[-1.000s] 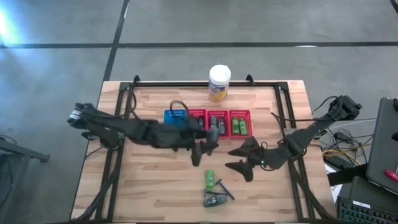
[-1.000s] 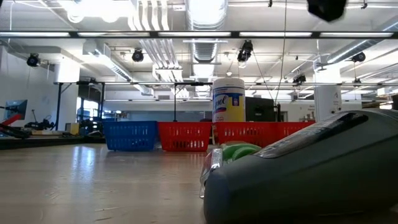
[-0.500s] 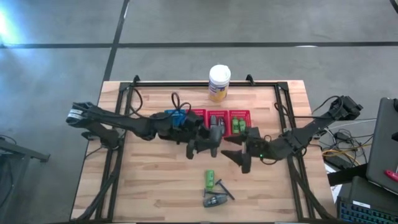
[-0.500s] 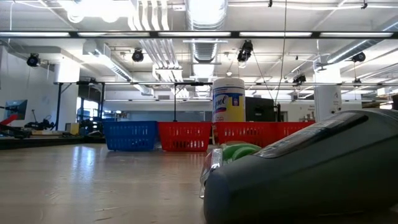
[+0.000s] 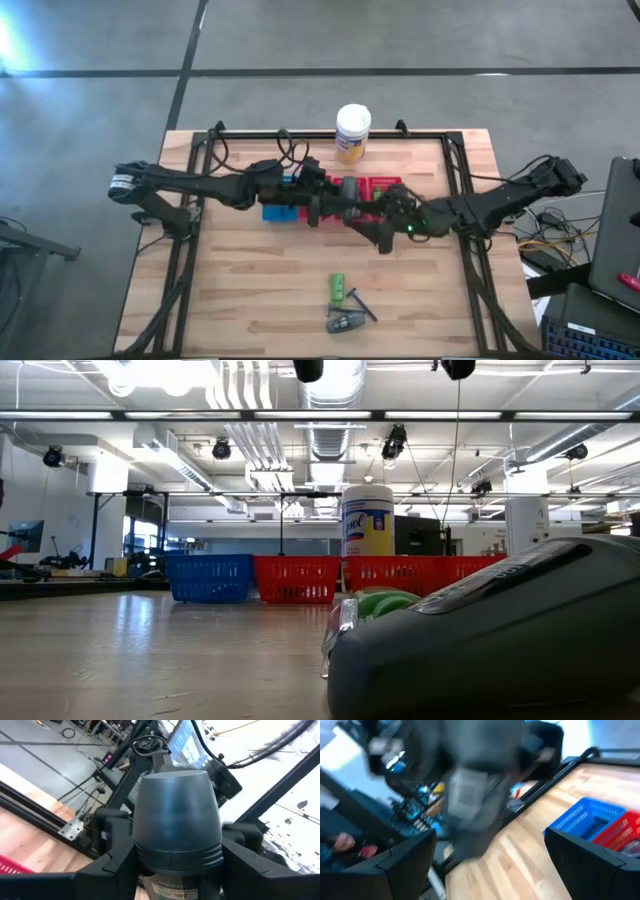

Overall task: Pick & Place Travel size toiletries
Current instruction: Put the black deodorant into the middle red bin

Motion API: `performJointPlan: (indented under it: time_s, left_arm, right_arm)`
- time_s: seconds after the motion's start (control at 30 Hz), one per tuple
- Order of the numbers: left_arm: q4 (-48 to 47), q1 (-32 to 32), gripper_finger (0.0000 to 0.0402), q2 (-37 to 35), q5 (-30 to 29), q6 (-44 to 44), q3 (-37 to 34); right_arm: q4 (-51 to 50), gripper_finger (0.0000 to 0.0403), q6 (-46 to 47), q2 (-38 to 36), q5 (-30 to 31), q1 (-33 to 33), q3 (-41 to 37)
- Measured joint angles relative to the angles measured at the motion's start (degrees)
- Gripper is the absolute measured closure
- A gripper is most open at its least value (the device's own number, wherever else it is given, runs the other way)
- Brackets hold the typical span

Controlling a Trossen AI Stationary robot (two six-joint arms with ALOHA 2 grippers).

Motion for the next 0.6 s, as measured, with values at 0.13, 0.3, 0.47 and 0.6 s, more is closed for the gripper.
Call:
performJointPlan:
  time_s: [0.13,0.3,0.47,0.6]
  left_arm:
    - [-0.1,1.3,0.0186,0.0,1.3,-0.3,0.0]
    - [-0.2,1.8,0.0186,0.0,1.6,0.5,0.0]
    - [-0.5,1.9,0.0186,0.9,1.7,0.5,0.1]
    - [-0.6,2.1,0.0186,1.8,1.9,0.8,0.1]
  right_arm:
    - [-0.1,0.0034,1.2,0.0,-1.2,-2.1,0.2]
    - [-1.2,0.0034,3.1,0.0,-4.4,-4.3,0.7]
    - [-1.7,0.0034,3.8,0.0,-6.6,-6.0,0.7]
    - [-2.7,0.0034,5.1,0.2,-7.4,-6.8,0.7]
